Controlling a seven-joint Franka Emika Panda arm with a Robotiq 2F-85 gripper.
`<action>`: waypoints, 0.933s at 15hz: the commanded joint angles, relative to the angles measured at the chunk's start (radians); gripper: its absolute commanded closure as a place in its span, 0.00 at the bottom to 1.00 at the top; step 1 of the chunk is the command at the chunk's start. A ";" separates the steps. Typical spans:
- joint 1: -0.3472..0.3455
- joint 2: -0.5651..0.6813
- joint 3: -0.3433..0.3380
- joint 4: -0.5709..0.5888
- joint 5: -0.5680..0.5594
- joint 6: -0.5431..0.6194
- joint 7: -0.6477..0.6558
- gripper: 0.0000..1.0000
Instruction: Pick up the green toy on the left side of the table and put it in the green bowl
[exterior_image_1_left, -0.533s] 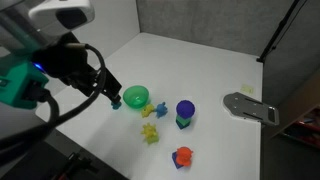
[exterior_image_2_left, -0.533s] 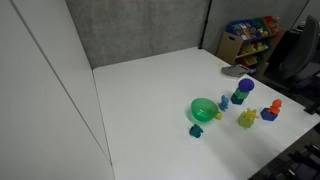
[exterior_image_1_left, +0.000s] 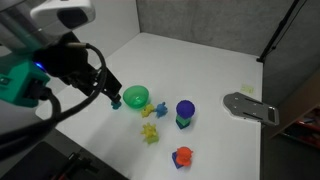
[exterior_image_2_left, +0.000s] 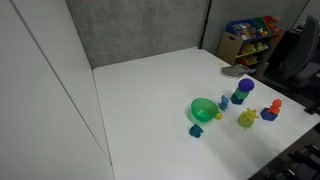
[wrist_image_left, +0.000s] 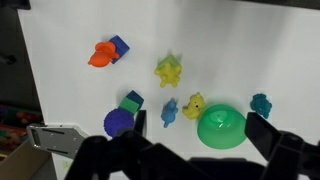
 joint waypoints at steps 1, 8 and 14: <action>0.022 0.042 0.014 0.032 0.021 0.003 0.019 0.00; 0.107 0.176 0.054 0.116 0.116 0.008 0.051 0.00; 0.177 0.350 0.086 0.226 0.237 0.004 0.064 0.00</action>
